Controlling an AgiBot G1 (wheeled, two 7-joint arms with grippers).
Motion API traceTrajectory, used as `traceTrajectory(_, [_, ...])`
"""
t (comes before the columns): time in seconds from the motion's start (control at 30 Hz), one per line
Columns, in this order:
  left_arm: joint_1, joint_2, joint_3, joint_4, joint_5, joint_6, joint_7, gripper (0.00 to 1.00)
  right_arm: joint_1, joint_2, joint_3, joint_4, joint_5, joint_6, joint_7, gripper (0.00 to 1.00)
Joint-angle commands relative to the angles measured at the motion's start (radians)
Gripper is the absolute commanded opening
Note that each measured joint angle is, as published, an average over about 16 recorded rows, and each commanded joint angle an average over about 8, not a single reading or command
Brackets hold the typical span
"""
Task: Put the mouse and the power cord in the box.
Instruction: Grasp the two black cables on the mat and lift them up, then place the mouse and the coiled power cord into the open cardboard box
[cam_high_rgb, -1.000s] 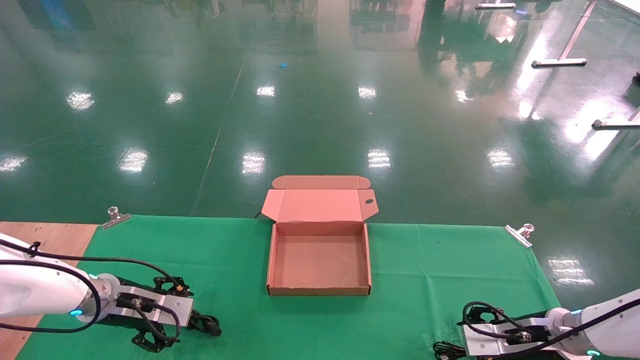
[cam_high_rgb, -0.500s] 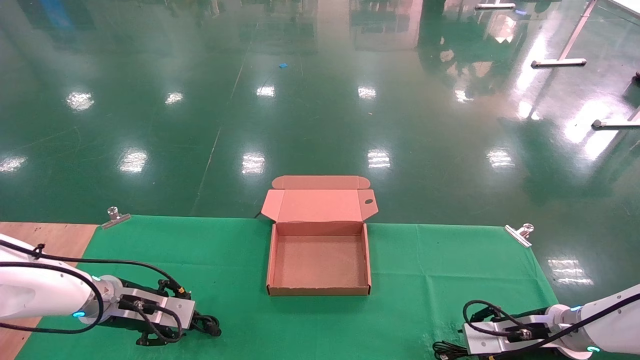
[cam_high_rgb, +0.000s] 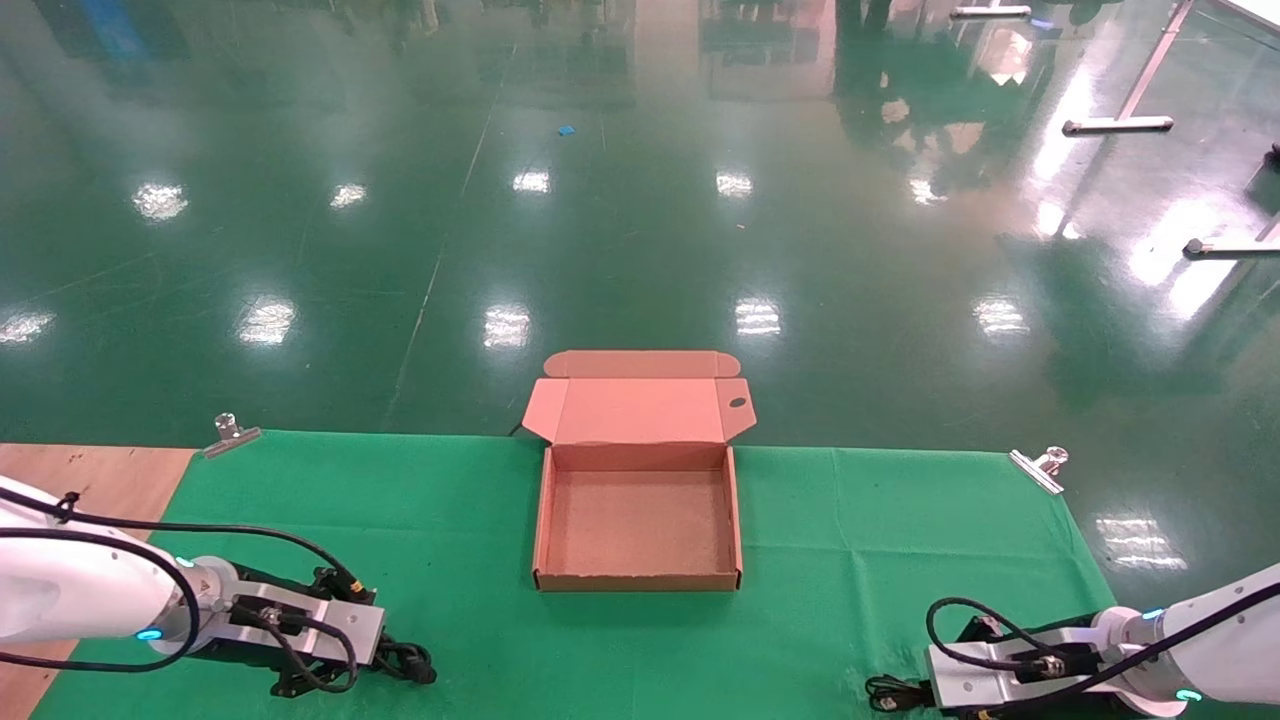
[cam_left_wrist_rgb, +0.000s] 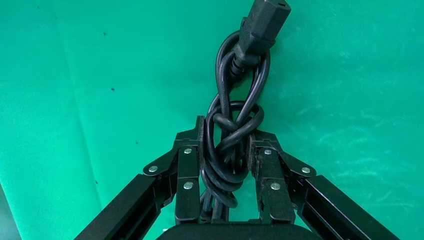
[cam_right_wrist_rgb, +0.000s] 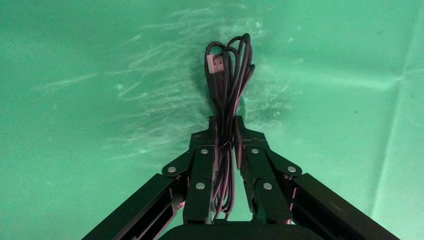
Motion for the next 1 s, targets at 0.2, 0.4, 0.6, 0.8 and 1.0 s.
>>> traceTrajectory(0.2, [-0.037,-0.022,-0.009,-0.003,-0.013,0.056,0.005,0.00,0.011,0.012,0.001,0.038,0.003,-0.031,0.022,0.00])
traceTrajectory(0.4, [-0.109,-0.046,-0.029,-0.004,-0.042,0.216,0.007,0.00,0.045,0.049,0.018,0.113,0.028,-0.085,0.053,0.00])
traceTrajectory(0.6, [-0.192,-0.055,-0.038,-0.017,-0.055,0.352,0.005,0.00,0.100,0.101,0.054,0.235,0.083,-0.164,0.110,0.00])
traceTrajectory(0.8, [-0.260,-0.020,-0.037,-0.036,-0.054,0.382,-0.024,0.00,0.152,0.117,0.077,0.389,0.114,-0.214,0.204,0.00])
traceTrajectory(1.0, [-0.294,0.038,-0.052,-0.047,-0.074,0.337,-0.058,0.00,0.193,0.058,0.072,0.491,0.100,-0.201,0.302,0.00])
